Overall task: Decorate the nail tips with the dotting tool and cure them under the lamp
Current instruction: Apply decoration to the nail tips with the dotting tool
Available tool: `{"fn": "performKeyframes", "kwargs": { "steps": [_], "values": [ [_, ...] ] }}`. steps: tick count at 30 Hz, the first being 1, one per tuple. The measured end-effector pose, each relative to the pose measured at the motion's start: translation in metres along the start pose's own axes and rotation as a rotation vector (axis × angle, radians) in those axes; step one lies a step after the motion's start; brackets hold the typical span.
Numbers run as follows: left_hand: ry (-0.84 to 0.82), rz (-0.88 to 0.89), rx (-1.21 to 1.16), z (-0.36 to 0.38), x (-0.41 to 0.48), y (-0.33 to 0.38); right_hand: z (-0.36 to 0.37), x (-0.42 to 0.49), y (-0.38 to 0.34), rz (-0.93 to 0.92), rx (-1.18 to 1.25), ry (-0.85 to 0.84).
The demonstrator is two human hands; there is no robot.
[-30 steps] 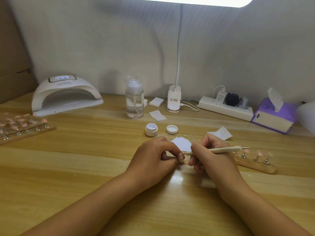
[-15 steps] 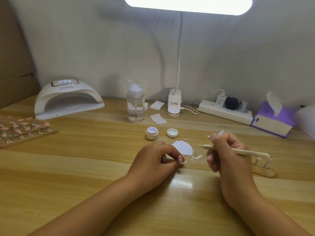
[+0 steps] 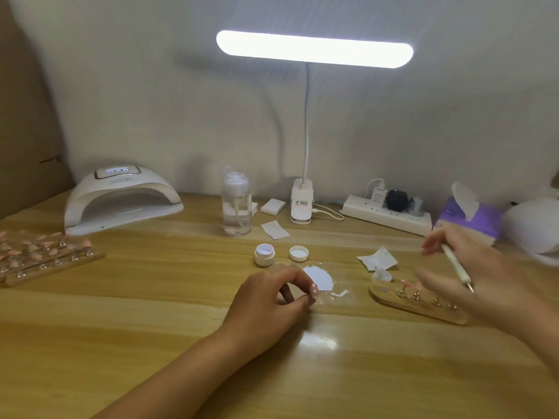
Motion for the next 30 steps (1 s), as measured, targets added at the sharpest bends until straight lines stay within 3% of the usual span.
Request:
{"fn": "performKeyframes", "kwargs": {
  "steps": [3,6,17,24,30],
  "values": [
    [0.034,0.012,0.049,-0.002,-0.001,0.004,0.016,-0.004,0.028,0.142,0.037,-0.300],
    [0.032,0.021,0.053,-0.001,-0.001,0.005,0.026,-0.006,0.037,0.154,0.096,-0.414],
    [0.020,0.033,0.002,0.000,-0.004,0.010,0.021,-0.003,0.037,0.052,0.229,-0.318],
    [0.141,0.123,0.039,-0.009,-0.009,0.019,0.028,-0.002,-0.018,-0.209,0.296,-0.334],
    [0.102,0.104,0.006,-0.008,-0.007,0.017,0.041,-0.007,-0.052,-0.313,0.247,-0.301]
  ]
}}
Point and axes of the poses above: each hand's wrist, its own x-axis towards the middle knuckle, its own z-axis out of the palm, y = z × x, the point moved 6 cm from there along x, towards the middle knuckle, and after that the axes turned 10 degrees about -y, right-handed, at the moved point
